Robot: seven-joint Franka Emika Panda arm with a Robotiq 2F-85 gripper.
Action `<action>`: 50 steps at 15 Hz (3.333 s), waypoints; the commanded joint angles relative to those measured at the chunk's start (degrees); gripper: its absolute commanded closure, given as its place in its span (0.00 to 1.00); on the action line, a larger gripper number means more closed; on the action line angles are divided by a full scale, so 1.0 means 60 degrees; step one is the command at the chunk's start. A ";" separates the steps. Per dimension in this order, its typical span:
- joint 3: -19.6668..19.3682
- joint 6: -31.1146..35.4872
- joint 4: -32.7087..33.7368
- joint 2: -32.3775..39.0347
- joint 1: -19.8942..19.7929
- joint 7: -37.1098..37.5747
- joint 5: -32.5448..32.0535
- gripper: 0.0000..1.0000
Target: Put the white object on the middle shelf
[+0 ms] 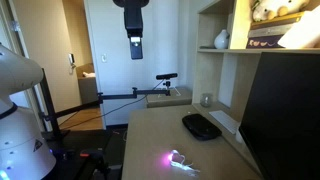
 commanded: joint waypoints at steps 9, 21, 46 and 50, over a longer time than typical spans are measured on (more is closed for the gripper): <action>0.0017 -0.0014 0.0015 0.0006 -0.0023 -0.0008 0.0013 0.00; 0.0017 -0.0014 0.0015 0.0006 -0.0023 -0.0008 0.0013 0.00; 0.1003 0.3006 0.1527 0.4615 0.0632 -0.2044 0.0318 0.00; 0.1099 0.3394 0.1535 0.4916 0.0653 -0.2600 0.0408 0.00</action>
